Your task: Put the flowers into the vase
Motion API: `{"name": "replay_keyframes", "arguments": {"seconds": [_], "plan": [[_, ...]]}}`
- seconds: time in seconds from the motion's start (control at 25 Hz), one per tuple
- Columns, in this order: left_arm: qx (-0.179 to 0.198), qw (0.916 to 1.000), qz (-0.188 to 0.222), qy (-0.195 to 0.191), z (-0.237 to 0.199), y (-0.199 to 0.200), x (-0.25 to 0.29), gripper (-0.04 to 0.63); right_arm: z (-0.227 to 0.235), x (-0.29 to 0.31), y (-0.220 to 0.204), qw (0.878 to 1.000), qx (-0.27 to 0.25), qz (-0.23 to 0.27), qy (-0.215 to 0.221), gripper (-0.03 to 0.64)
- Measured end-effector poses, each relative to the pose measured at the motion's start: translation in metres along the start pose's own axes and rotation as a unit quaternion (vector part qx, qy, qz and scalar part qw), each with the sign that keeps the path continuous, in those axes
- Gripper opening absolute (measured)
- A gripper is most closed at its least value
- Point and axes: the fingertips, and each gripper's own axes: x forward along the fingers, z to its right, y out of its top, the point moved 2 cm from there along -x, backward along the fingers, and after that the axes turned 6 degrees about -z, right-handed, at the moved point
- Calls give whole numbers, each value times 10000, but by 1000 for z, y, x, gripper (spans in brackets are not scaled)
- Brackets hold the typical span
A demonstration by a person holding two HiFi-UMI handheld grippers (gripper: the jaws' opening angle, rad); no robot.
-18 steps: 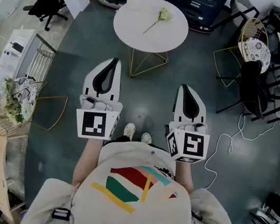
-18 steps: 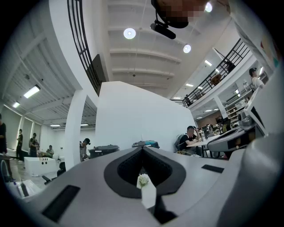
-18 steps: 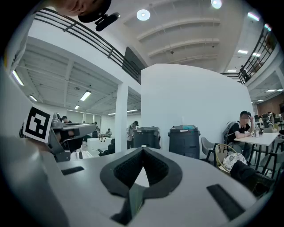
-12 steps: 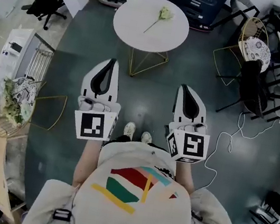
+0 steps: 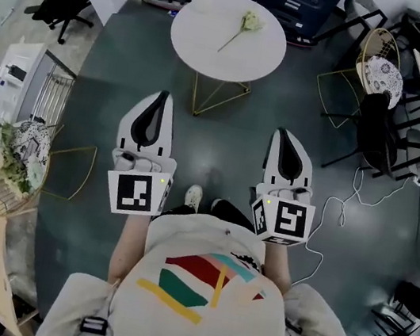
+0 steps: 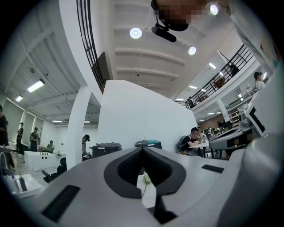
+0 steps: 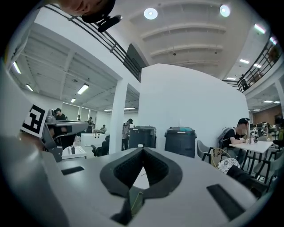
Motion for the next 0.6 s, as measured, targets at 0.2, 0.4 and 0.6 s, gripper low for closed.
{"name": "replay_keyframes", "arguments": {"seconds": [0.2, 0.4, 0.6], "plan": [[-98, 9997, -174, -123, -20, -17, 8, 8, -1, 7, -4, 9997, 23, -106, -221, 12], [-144, 9995, -199, -193, -37, -18, 34, 8, 5, 26, -3, 9994, 135, -152, -284, 12], [-130, 9990, -258, -355, -35, -24, 78, 8, 24, 67, -1, 9994, 153, -102, -281, 12]]}}
